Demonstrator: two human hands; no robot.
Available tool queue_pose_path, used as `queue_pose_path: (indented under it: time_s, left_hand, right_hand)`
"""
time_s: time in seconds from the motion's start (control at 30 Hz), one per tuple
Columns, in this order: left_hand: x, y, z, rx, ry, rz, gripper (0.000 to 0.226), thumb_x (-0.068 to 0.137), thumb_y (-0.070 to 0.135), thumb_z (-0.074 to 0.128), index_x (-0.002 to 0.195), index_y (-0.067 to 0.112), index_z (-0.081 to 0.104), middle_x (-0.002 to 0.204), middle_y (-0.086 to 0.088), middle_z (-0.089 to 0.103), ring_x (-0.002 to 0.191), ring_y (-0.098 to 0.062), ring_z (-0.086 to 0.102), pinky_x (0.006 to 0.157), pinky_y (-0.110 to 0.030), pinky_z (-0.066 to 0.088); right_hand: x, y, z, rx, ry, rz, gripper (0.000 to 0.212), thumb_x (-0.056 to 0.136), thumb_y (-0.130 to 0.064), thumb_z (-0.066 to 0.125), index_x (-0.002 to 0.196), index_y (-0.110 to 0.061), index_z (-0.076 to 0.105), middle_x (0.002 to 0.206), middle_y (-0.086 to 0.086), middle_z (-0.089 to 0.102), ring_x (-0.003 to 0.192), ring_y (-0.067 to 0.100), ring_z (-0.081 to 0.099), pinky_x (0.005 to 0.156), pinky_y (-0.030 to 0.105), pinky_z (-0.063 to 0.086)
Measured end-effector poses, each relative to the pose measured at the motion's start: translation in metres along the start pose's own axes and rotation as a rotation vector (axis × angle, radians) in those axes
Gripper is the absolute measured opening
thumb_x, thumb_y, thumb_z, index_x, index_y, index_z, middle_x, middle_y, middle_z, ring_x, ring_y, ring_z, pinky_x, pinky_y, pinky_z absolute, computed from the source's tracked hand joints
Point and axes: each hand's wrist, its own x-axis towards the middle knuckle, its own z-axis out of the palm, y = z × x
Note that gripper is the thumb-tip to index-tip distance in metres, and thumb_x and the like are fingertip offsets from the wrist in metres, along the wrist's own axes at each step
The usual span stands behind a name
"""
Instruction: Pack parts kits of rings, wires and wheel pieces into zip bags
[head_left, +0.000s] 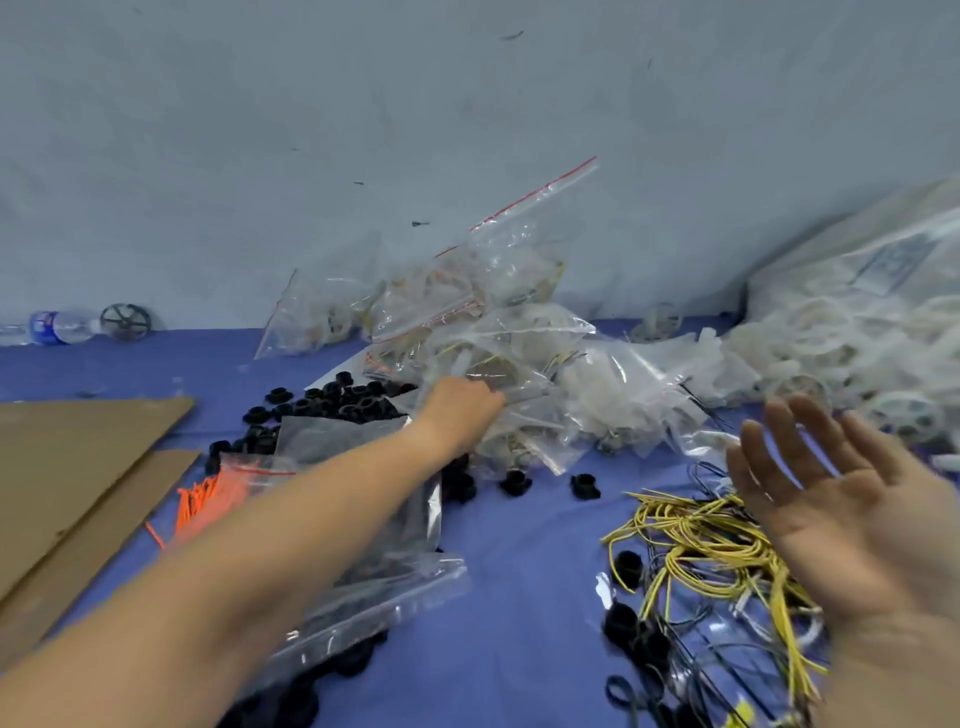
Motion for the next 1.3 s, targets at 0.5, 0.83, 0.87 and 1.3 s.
queue_pose_path:
  time_s: [0.5,0.83,0.87,1.3]
  left_hand:
    - [0.03,-0.093,-0.096,-1.135,0.297,-0.333,0.028,0.097,0.01,0.037,0.073,0.013,0.051,0.073,-0.008,0.052,0.061,-0.023,0.055,0.054,-0.03,0.052]
    - [0.0,-0.045,-0.071,-1.251,-0.477,0.092,0.031,0.091,0.047,0.06,0.106,0.021,0.065,0.103,-0.002,0.073,0.096,-0.015,0.071,0.085,-0.033,0.058]
    - [0.0,-0.041,-0.066,-1.226,-0.498,0.115,0.036,0.083,0.055,0.065,0.105,0.026,0.068,0.107,0.005,0.073,0.101,-0.01,0.068,0.091,-0.032,0.055]
    - [0.003,-0.044,-0.007,-0.469,-0.124,-0.153,0.068,0.09,0.015,0.057,0.147,0.04,0.031,0.128,-0.006,0.058,0.101,-0.026,0.059,0.071,-0.031,0.047]
  right_hand:
    - [-0.006,-0.002,-0.005,0.078,0.022,0.0,0.031,0.034,-0.031,0.073,0.062,-0.017,0.075,0.082,-0.001,0.072,0.072,0.017,0.07,0.075,0.034,0.056]
    - [-0.01,-0.002,-0.006,0.118,0.029,0.022,0.029,0.081,-0.028,0.059,0.06,-0.017,0.075,0.079,0.0,0.072,0.069,0.016,0.07,0.074,0.036,0.056]
    - [-0.009,-0.002,-0.008,0.118,0.045,0.026,0.039,0.089,-0.029,0.052,0.06,-0.016,0.075,0.079,0.0,0.072,0.069,0.016,0.07,0.075,0.036,0.056]
    - [-0.005,0.002,-0.017,0.159,0.107,0.06,0.026,0.094,-0.029,0.047,0.086,-0.013,0.066,0.077,0.002,0.071,0.073,0.018,0.067,0.079,0.035,0.055]
